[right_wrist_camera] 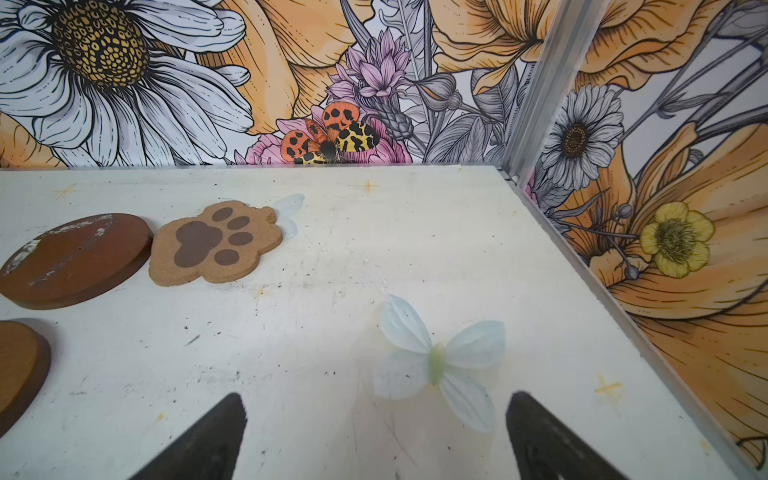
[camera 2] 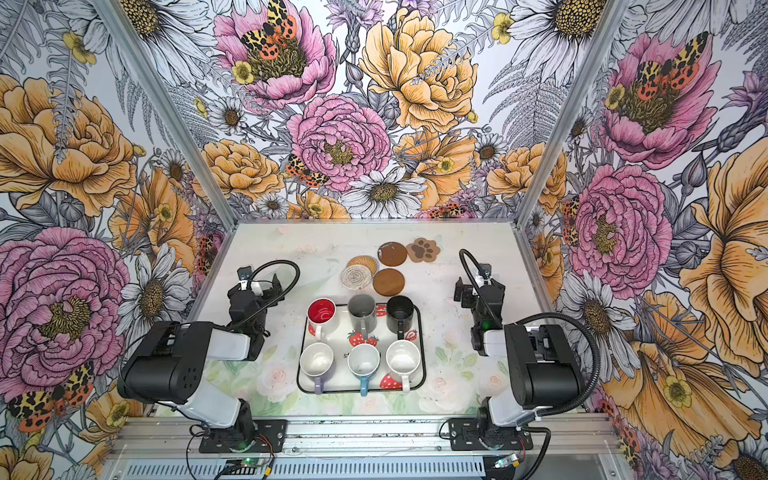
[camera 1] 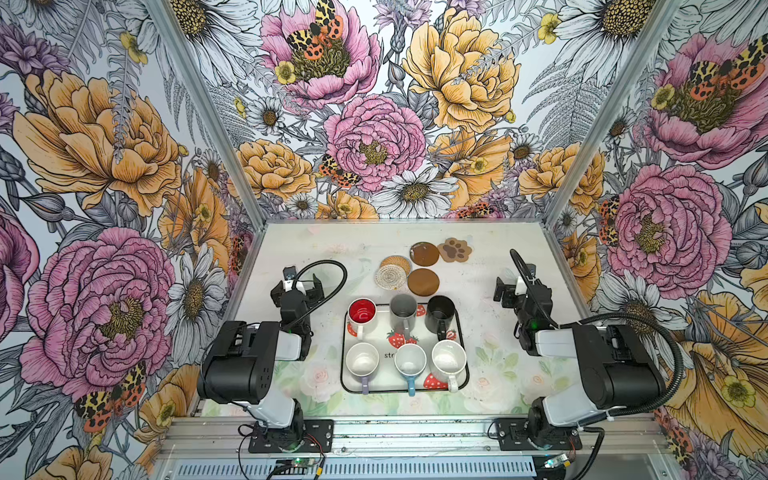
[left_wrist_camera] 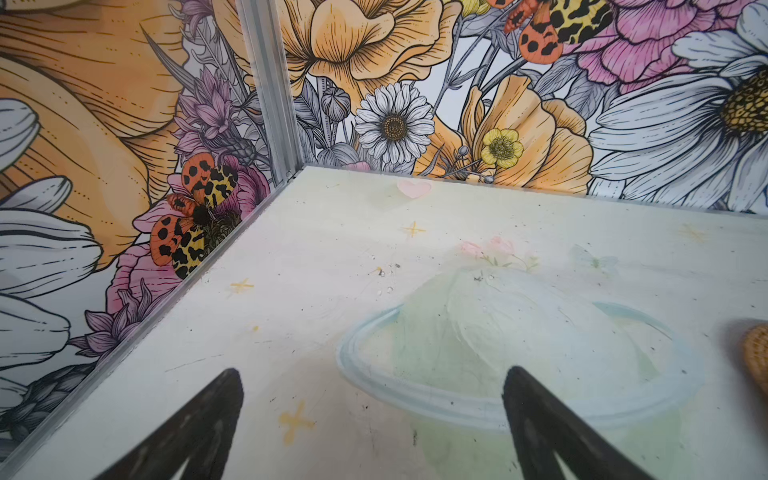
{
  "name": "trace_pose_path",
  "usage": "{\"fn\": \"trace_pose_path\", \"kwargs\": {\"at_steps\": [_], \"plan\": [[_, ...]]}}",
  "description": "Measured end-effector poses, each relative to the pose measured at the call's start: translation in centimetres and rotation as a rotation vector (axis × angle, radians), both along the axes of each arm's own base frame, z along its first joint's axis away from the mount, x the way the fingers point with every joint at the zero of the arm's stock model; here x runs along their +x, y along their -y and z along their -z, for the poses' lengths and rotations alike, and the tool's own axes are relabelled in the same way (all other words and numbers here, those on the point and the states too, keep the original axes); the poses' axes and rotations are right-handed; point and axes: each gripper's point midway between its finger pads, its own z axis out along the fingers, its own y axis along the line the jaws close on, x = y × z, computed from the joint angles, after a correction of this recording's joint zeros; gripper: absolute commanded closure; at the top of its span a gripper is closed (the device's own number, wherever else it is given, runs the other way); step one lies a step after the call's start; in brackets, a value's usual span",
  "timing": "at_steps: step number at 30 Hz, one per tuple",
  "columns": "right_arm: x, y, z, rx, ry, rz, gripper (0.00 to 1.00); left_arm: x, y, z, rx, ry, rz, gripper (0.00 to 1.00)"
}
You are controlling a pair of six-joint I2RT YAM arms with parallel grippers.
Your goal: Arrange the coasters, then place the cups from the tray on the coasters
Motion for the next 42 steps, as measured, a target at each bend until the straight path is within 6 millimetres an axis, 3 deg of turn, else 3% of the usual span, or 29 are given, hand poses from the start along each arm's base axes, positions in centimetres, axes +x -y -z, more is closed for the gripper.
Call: {"fn": "trace_pose_path", "kwargs": {"at_steps": [35, 36, 38, 42], "plan": [[0.00, 0.00, 0.00, 0.000, 0.000, 0.000, 0.00, 0.00, 0.00, 0.00, 0.000, 0.000, 0.000, 0.01], [0.00, 0.00, 0.00, 0.000, 0.000, 0.000, 0.00, 0.00, 0.00, 0.00, 0.000, 0.000, 0.000, 0.02], [0.00, 0.00, -0.01, 0.000, 0.000, 0.000, 0.02, 0.00, 0.00, 0.01, 0.000, 0.000, 0.000, 0.15], [-0.06, 0.00, 0.14, 0.003, -0.033, 0.001, 0.04, -0.16, 0.13, -0.12, -0.005, -0.009, 0.008, 0.17]]}}
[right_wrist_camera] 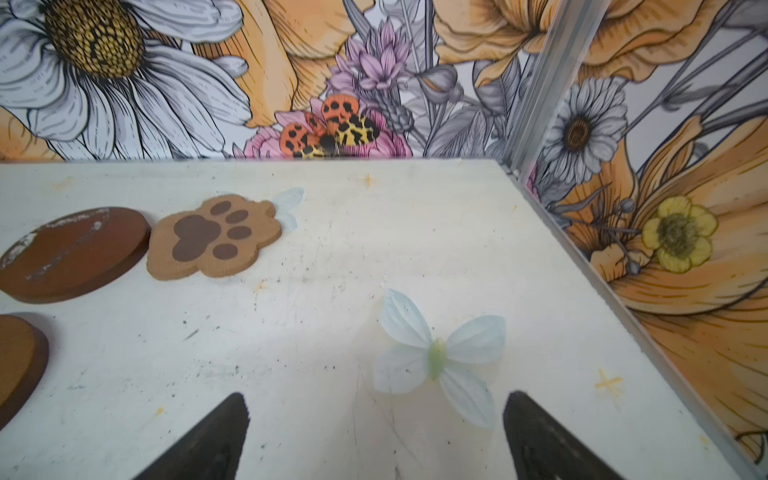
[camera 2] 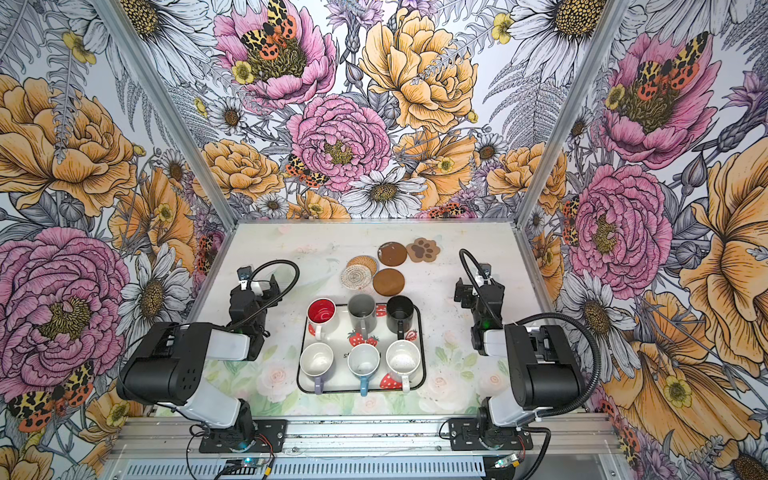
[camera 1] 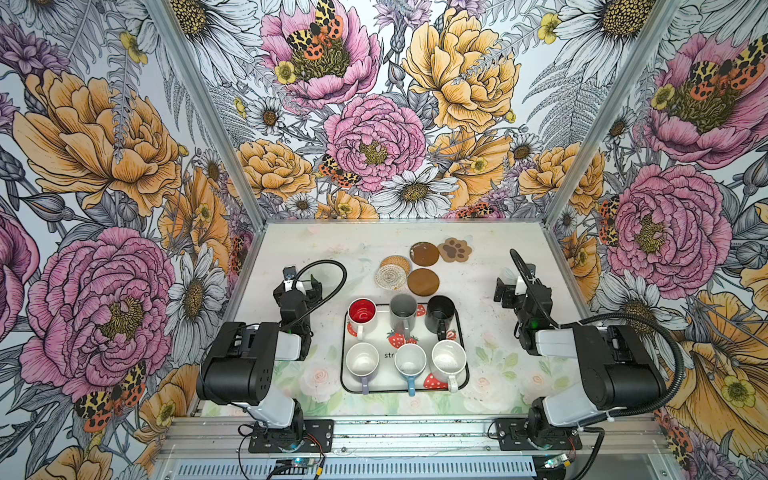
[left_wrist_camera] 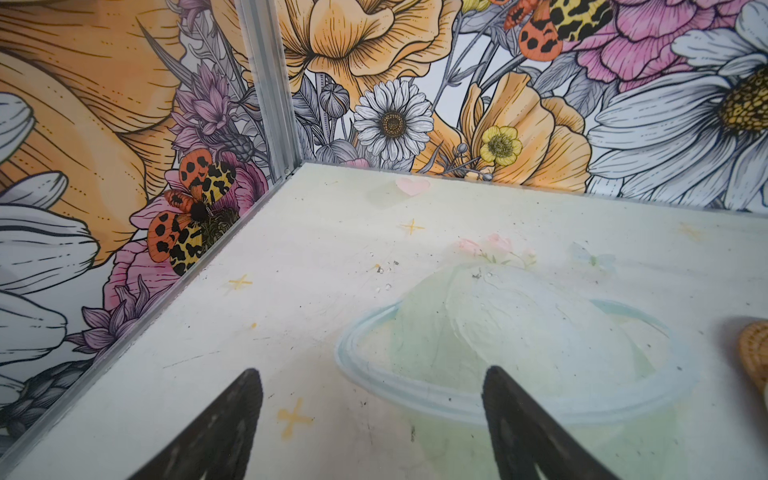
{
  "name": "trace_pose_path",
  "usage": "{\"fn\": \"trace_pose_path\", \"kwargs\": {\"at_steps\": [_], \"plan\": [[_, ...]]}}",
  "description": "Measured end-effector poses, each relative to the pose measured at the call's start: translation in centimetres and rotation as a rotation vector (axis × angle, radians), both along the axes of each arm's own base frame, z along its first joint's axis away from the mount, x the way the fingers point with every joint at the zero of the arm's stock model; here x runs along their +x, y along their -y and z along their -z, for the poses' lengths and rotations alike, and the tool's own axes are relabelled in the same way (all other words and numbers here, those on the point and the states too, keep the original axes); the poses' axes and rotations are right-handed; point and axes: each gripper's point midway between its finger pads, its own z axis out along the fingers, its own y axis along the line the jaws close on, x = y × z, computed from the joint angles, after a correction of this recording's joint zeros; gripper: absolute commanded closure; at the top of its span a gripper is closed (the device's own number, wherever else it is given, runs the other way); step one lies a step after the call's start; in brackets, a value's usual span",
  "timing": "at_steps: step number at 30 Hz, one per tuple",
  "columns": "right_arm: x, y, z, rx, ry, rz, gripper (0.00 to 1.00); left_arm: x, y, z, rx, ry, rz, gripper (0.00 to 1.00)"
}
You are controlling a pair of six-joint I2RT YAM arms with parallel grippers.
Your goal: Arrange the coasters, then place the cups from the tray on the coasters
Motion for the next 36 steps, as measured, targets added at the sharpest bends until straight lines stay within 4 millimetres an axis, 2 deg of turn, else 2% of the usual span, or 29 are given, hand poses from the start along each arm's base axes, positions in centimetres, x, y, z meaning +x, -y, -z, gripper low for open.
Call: {"fn": "trace_pose_path", "kwargs": {"at_steps": [1, 3, 7, 9, 12, 14, 21, 24, 28, 31, 36], "plan": [[0.1, 0.0, -0.3, 0.002, -0.019, 0.001, 0.04, -0.2, 0.0, -0.4, 0.000, -0.004, 0.003, 0.17], [0.6, 0.2, -2.5, 0.006, -0.010, 0.005, 0.04, -0.4, 0.0, -2.1, -0.001, 0.001, 0.002, 0.17], [2.3, -0.1, -9.4, 0.029, 0.065, -0.008, 0.08, 0.1, 0.3, -8.5, -0.027, 0.088, 0.011, 0.17], [3.1, -0.3, -11.4, 0.042, 0.064, -0.015, 0.10, 0.2, 0.6, -10.6, -0.047, 0.110, 0.030, 0.17], [4.5, -1.1, -12.9, 0.061, 0.006, -0.027, 0.12, 0.2, 1.9, -12.1, -0.083, 0.092, 0.084, 0.17], [5.7, -2.5, -13.0, 0.070, -0.059, -0.054, 0.12, 0.3, 3.4, -12.3, -0.102, 0.054, 0.130, 0.18], [10.4, -8.0, -10.9, 0.076, -0.252, -0.150, 0.13, 0.0, 10.0, -13.0, -0.157, -0.035, 0.311, 0.19], [12.5, -10.0, -9.0, 0.085, -0.326, -0.175, 0.14, -0.5, 12.7, -13.2, -0.183, -0.046, 0.384, 0.19], [15.5, -12.4, -5.8, 0.092, -0.415, -0.191, 0.16, -1.1, 15.8, -12.5, -0.192, -0.079, 0.460, 0.19], [18.0, -13.9, -3.6, 0.084, -0.465, -0.198, 0.17, -1.6, 17.2, -11.9, -0.190, -0.106, 0.498, 0.19], [21.0, -15.5, -0.9, 0.069, -0.516, -0.192, 0.18, -1.8, 17.7, -12.1, -0.197, -0.106, 0.511, 0.19]]}}
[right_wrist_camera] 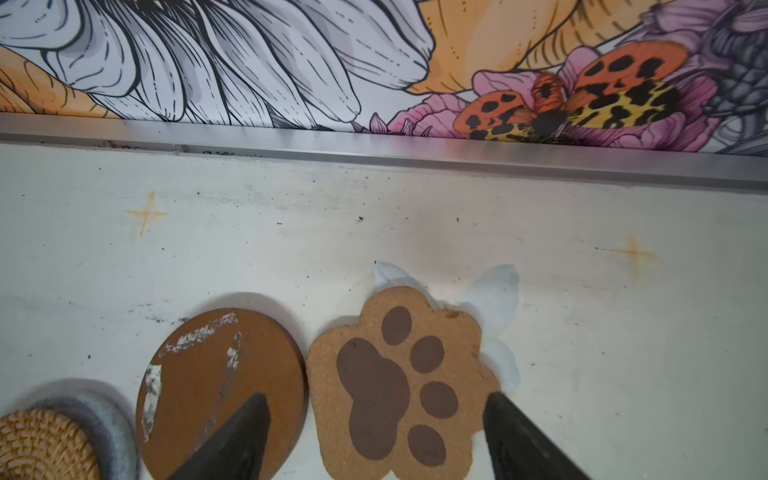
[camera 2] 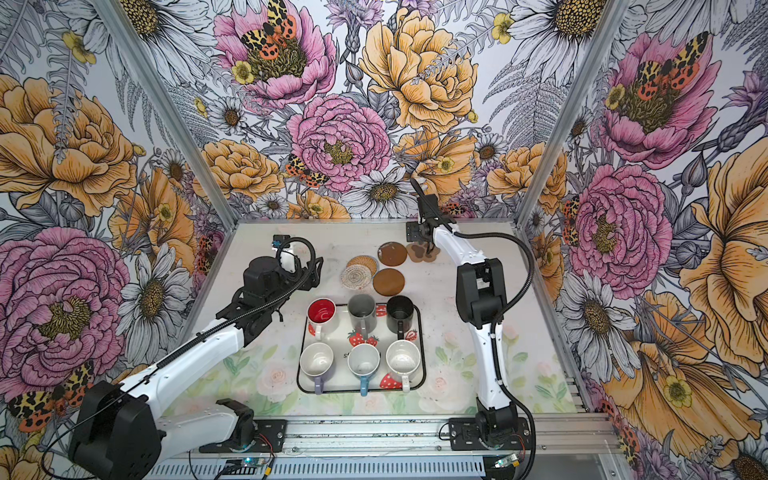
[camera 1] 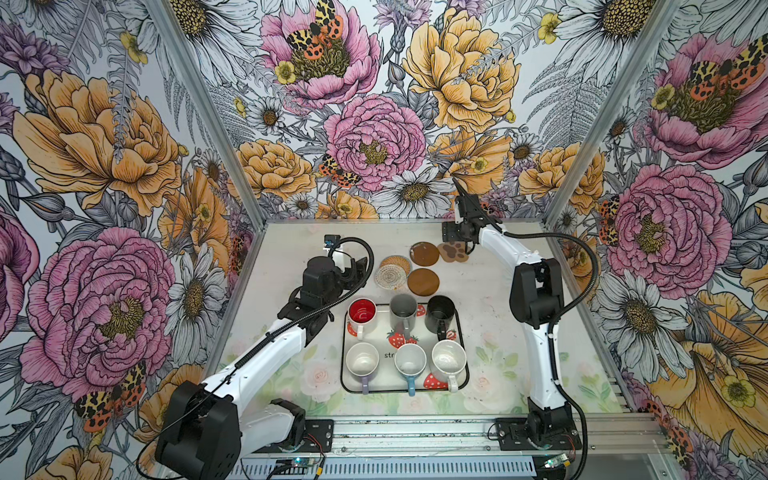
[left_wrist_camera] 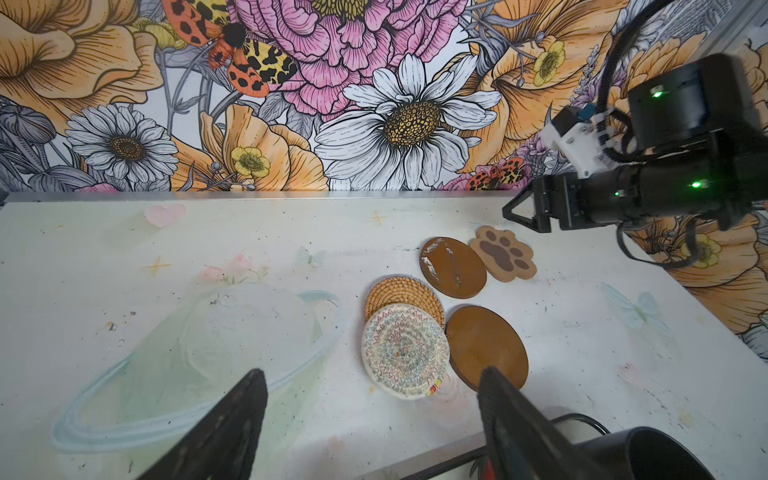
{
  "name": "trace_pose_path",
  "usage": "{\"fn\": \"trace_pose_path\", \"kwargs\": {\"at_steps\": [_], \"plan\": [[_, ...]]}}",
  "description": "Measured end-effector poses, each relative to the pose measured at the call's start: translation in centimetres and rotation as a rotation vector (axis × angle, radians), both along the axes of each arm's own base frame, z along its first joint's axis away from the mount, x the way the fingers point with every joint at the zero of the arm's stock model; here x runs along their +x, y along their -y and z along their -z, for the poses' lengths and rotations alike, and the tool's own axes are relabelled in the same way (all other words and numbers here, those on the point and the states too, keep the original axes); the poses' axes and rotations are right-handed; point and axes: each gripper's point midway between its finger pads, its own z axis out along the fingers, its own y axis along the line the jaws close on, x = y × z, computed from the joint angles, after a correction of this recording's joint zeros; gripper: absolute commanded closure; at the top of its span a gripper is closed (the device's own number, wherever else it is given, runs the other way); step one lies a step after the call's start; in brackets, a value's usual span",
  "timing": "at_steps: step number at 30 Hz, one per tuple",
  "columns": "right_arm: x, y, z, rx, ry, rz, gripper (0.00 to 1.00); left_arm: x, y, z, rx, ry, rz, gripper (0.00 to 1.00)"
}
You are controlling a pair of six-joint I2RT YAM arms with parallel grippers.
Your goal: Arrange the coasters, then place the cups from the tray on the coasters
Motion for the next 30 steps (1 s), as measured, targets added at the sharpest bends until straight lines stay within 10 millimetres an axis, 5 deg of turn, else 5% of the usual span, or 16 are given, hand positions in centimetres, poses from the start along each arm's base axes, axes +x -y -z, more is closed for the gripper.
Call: {"fn": "trace_pose_path", "kwargs": {"at_steps": [12, 30], "plan": [[3.6, -0.9, 3.2, 0.005, -0.011, 0.070, 0.24, -0.3, 1.3, 0.5, 0.005, -0.014, 0.033, 0.20], [2.6, 0.7, 7.0, -0.092, -0.092, 0.130, 0.23, 0.4, 3.1, 1.2, 0.009, -0.041, 0.081, 0.20]]}}
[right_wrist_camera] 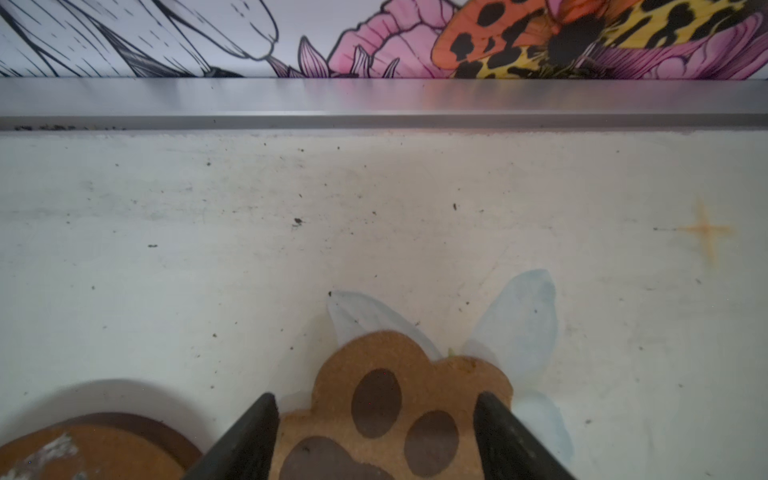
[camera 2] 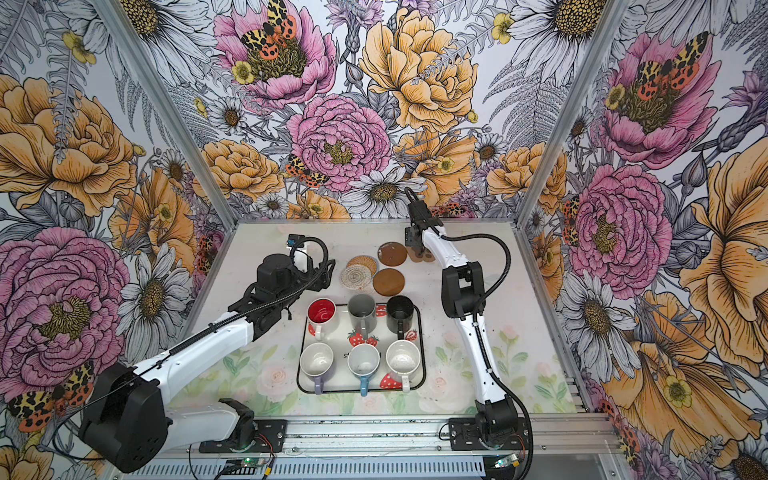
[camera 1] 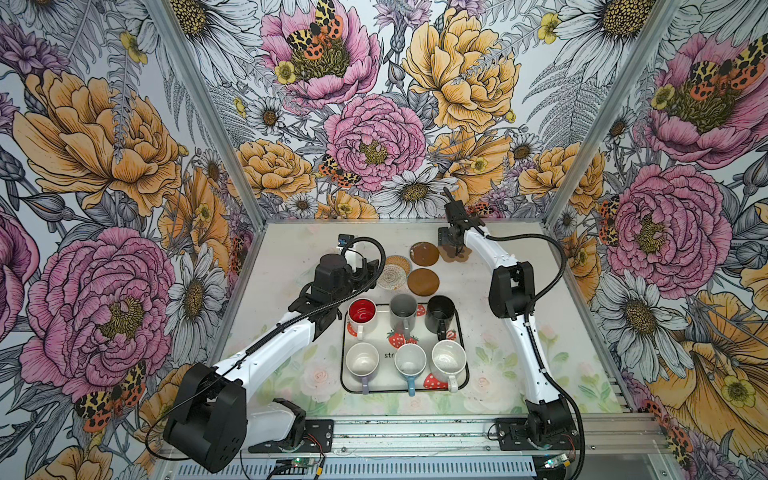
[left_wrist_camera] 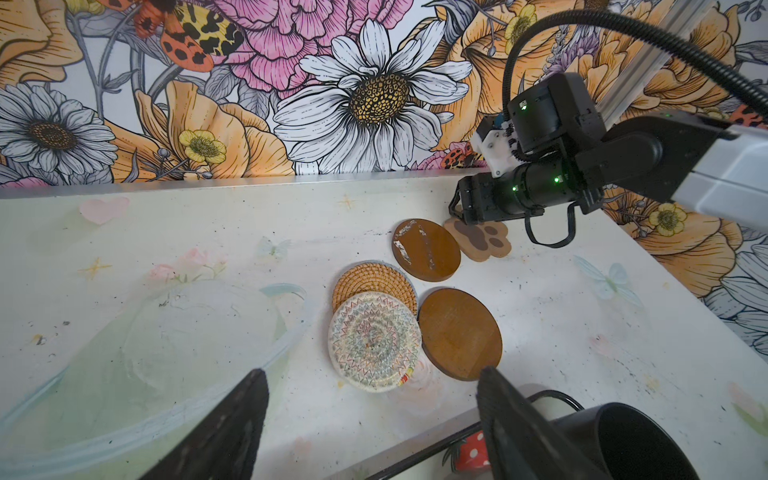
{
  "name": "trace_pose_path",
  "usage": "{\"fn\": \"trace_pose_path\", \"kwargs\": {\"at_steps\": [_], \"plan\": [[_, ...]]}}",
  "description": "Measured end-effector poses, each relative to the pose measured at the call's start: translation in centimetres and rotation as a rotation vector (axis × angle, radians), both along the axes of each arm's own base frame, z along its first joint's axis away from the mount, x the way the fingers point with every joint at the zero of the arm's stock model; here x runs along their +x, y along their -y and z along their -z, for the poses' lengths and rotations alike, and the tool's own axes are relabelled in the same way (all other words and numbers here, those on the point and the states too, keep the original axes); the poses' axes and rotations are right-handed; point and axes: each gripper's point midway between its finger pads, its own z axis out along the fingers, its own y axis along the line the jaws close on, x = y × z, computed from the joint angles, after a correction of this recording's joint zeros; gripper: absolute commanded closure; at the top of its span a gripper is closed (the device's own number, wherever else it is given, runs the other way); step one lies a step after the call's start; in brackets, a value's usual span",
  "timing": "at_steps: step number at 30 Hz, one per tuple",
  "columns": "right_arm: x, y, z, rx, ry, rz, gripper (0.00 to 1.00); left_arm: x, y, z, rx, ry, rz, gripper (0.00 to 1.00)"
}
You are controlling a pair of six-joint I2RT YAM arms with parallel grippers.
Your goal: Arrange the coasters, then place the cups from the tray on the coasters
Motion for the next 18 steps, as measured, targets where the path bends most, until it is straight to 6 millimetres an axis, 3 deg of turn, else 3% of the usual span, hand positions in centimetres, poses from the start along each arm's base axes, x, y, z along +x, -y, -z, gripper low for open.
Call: {"fn": "trace_pose_path", "kwargs": {"at_steps": [18], "plan": [[-1.2, -0.1, 0.6, -0.005, -0.067, -0.030, 0.26, -0.3, 0.5, -0.2, -0.003, 0.003, 0.017, 0.20]]}}
